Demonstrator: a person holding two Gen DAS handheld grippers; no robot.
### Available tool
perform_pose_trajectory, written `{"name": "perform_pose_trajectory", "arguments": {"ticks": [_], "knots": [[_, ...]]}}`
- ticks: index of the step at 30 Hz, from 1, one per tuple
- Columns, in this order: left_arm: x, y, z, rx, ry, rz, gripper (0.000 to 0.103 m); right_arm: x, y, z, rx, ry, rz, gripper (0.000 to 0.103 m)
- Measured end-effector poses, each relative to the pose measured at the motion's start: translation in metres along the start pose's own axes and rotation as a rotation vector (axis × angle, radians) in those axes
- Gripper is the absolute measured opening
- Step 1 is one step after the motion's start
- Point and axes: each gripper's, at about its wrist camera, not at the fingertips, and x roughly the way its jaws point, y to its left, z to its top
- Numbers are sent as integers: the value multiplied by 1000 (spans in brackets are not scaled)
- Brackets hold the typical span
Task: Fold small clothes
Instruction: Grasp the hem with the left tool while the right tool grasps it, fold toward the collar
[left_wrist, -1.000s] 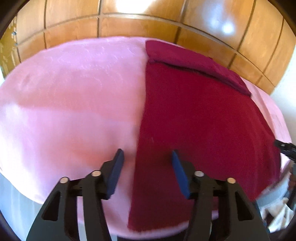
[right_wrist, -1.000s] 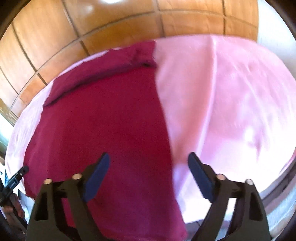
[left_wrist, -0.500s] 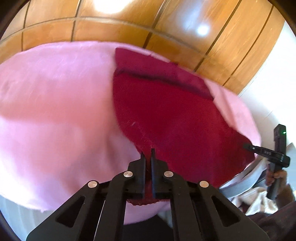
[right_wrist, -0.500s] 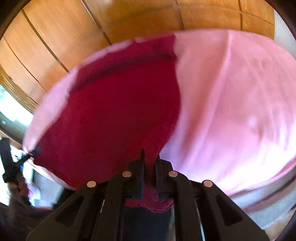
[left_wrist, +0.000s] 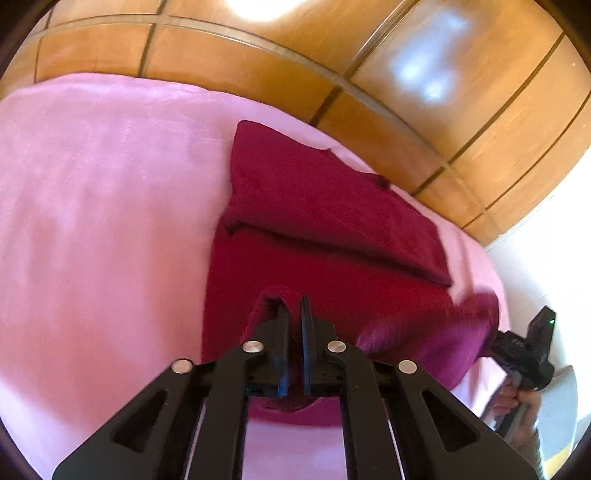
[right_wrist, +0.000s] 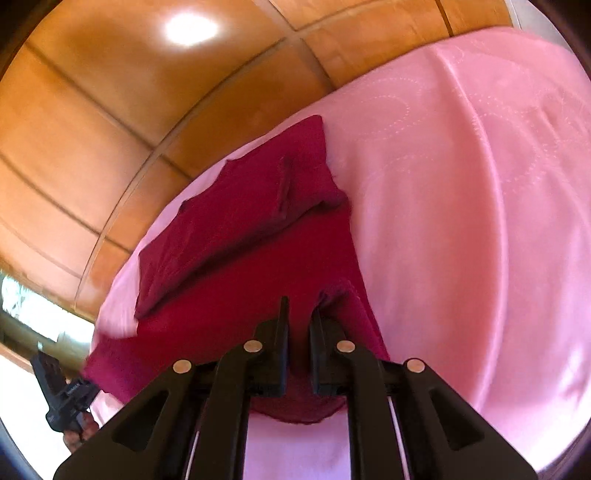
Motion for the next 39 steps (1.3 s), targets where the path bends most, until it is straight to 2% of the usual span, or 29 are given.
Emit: {"name": "perform_pose_trajectory", "arguments": {"ticks": [2,3,4,5,8,10,13,14,17,18,19,20,21,23,25,30,34,39], "knots": [[3,6,6,-20,-19,46,21,5,-2,9,33,-10,35,48],[3,11,9,-45,-24,42,29,2,-3,11,52,-28,49,80],[0,17,11,-80,-34,39,49,-4,-4,12,54,-72,35,90],[-5,24,10,-114,-58,47,61,-7,-4,12,43,-89,26,90],[-20,45,-2,-150,-98,58,61,-14,-15,5,69,-98,39,97],[-26,52,-14,-144,-93,51,61,-20,-23,-5,63,-89,20,97],[-29,55,-38,-76,-69,12,61,-20,-31,-28,27,-59,-18,97],[-28,54,-46,-49,-57,20,61,-18,-31,-35,9,-48,-29,97],[-21,47,-55,-9,-31,29,61,-3,-26,-49,-61,-28,-100,86],[-18,44,-55,-8,-28,19,61,-1,-25,-48,-73,-37,-112,78],[-11,41,-52,-4,-16,13,55,3,-21,-47,-87,-42,-115,61],[-5,38,-49,-8,4,13,29,7,-18,-44,-91,-31,-104,50],[3,37,-46,-16,30,6,19,8,-18,-43,-92,-24,-108,40],[5,34,-44,-21,25,26,10,13,-14,-42,-117,-18,-140,31],[-3,32,-44,-33,17,12,9,7,-14,-43,-103,-18,-122,22],[-31,35,-58,-34,5,-41,8,-15,-17,-54,-108,-13,-78,18],[-48,36,-86,-40,39,-43,8,-38,-19,-74,-130,13,-68,18],[-68,40,-123,-38,84,-22,8,-56,-31,-109,-160,93,-91,18]]}}
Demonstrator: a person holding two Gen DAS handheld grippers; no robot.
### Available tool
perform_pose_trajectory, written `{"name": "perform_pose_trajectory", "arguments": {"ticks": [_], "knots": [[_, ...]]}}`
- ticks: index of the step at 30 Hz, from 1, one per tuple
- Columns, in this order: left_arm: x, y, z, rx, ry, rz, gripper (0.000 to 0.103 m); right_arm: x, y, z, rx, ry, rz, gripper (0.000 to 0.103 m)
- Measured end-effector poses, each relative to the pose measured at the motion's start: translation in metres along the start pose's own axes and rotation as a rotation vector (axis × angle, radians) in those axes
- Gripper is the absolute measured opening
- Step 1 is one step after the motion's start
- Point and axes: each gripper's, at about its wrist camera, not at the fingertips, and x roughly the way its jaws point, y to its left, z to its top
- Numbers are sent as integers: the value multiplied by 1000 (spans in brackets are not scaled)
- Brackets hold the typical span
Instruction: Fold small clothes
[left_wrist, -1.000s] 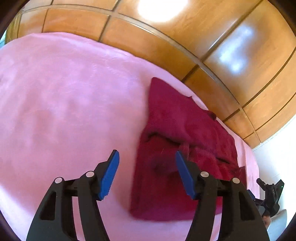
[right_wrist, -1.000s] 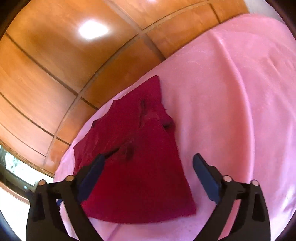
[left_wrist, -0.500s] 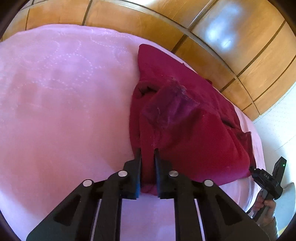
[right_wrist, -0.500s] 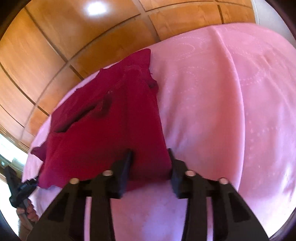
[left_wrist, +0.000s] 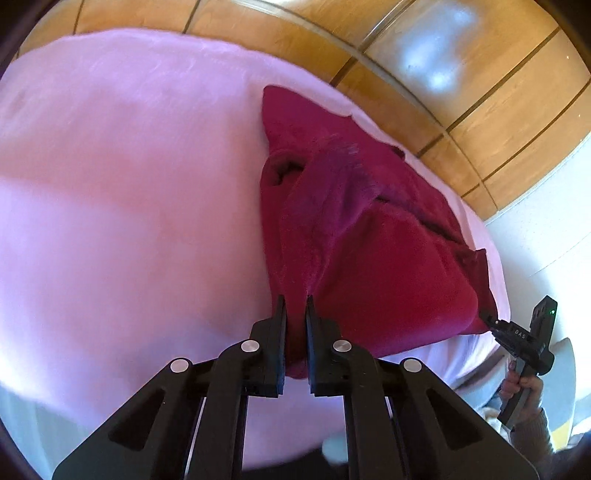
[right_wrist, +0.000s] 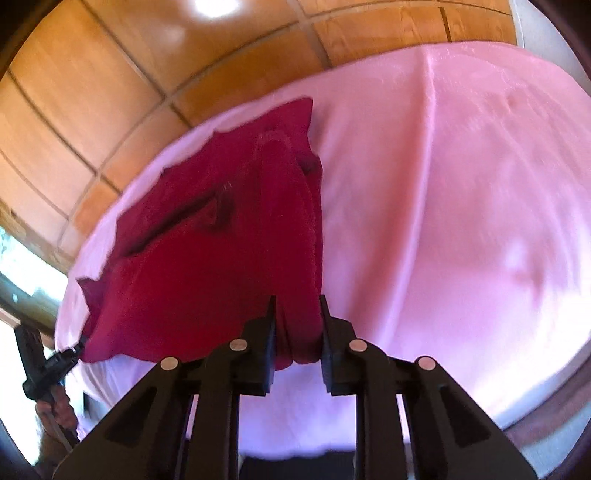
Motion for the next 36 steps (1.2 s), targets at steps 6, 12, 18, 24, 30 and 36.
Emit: {"name": "perform_pose_trajectory", "arguments": {"ticks": [6,12,18,24,30,36], "knots": [[-15,-25,-2,124,-68,197,33,3,0,3,17,12,-25,29],[-17,-50,28,221,-189,387,69,-4,9,13,-11,-53,-106,63],[-3,-54,43,215,-200,452,69,-13,32,24,-71,-131,-148,74],[-5,-50,40,208,-196,461,69,2,46,28,-111,-130,-164,78],[-5,-48,36,207,-194,479,69,31,48,24,-113,-73,-173,78],[-2,-39,41,188,-183,492,69,45,38,19,-88,-54,-187,86]]}}
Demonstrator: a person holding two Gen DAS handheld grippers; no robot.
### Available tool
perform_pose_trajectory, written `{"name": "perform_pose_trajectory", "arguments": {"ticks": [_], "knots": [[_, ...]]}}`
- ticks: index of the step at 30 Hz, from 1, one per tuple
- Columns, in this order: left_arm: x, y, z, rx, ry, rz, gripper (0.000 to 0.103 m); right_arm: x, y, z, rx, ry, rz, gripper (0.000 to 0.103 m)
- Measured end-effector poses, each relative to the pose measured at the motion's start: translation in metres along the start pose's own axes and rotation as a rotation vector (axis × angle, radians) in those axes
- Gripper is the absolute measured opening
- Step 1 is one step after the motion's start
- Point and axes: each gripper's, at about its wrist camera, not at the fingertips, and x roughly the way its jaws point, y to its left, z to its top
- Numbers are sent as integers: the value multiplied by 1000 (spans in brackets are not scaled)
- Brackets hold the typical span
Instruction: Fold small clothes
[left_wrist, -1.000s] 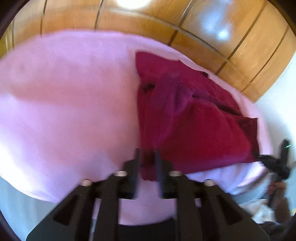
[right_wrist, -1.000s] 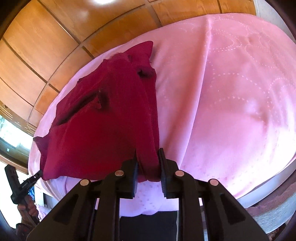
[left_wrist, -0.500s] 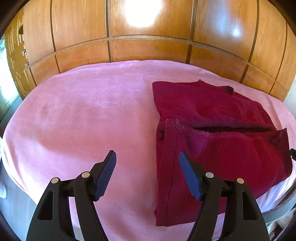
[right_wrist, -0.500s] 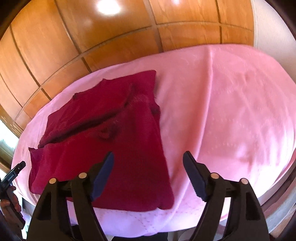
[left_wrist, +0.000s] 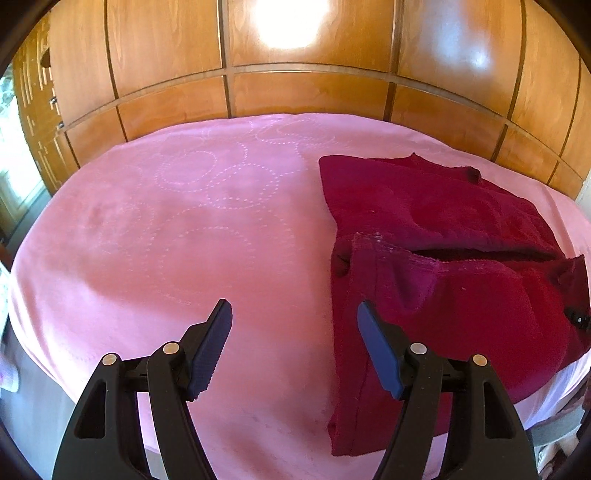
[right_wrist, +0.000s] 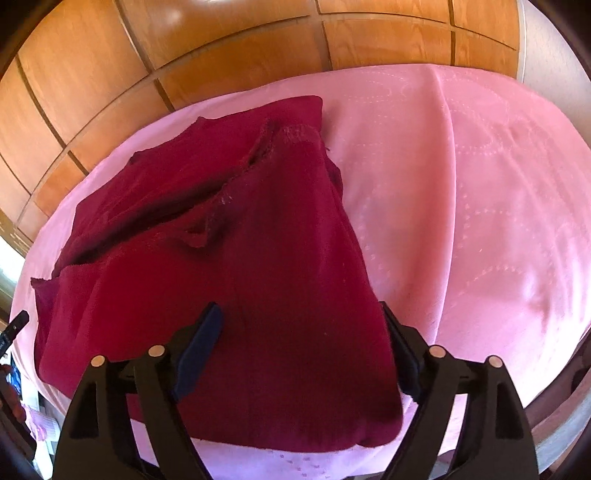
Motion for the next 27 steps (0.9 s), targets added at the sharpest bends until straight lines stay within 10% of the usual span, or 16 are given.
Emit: {"name": "perform_pose_trajectory", "arguments": {"ticks": [27], "knots": [[20,-29,26,156,-27,-63,51,-13,-12,27,-31,-55,-60,90]]}}
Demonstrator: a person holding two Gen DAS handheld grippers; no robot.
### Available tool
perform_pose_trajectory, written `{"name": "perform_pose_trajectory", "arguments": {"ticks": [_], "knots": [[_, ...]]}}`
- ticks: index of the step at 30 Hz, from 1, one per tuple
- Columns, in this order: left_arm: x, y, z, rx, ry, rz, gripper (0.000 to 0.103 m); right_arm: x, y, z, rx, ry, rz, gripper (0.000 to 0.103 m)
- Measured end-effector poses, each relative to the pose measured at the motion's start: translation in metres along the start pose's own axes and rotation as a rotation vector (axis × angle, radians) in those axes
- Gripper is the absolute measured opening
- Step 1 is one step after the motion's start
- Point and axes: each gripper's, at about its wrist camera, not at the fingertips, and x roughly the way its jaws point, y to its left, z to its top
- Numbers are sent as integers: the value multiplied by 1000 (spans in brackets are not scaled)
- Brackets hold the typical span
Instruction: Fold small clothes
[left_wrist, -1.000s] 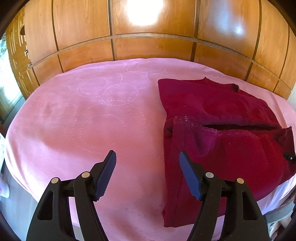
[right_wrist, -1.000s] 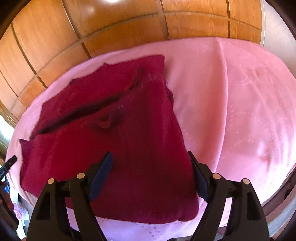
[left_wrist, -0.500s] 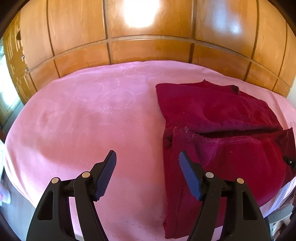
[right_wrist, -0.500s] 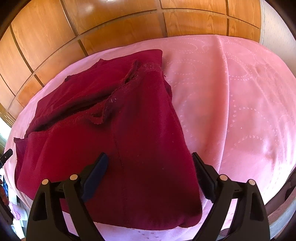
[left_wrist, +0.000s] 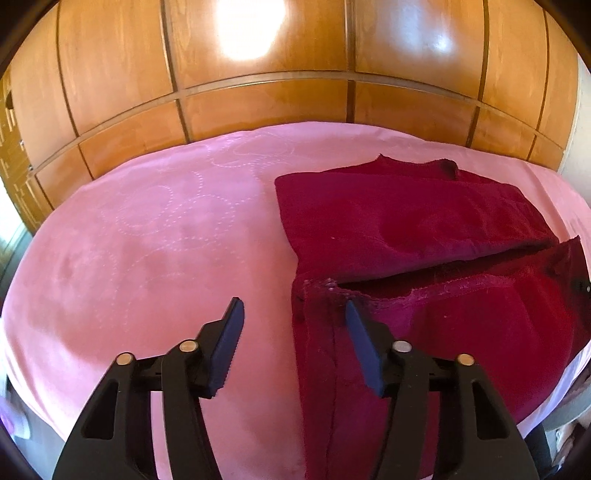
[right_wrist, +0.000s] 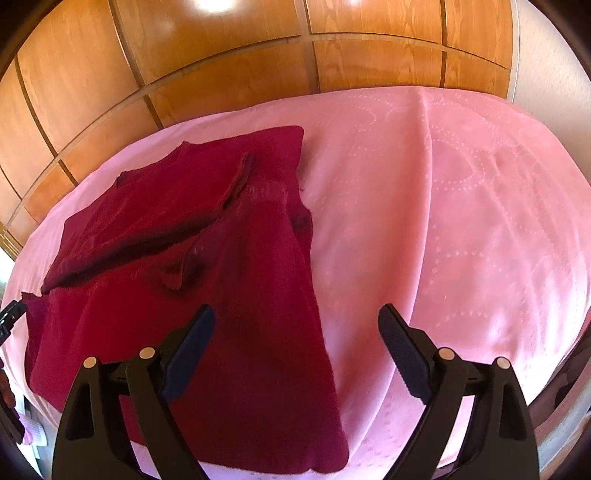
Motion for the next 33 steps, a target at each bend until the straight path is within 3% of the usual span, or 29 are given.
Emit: {"name": "perform_pose_trajectory", "arguments": {"ticks": [4,14,19,24,29,32,33], "knots": [[7,-4,1,15,8,-10,50,3,3,8,-24,-8,-5,90],[17,-13,5,38,13,-37,10,15,8,29,-51,-19,-7,89],[13,-11,4,27,-13,-67,8,20,9,34,-58,-16,8,84],[-2,4,-3,-71,-53,-177,8,9,2,30,-53,-24,29,83],[-11,17,-12,-151,-72,-272,8,6,-6,32,-45,-34,34,72],[-12,22,-12,-185,-73,-302,8,14,-5,37,-33,-27,54,59],[-12,21,-12,-187,-71,-315,8,19,-4,38,-37,-16,53,48]]}}
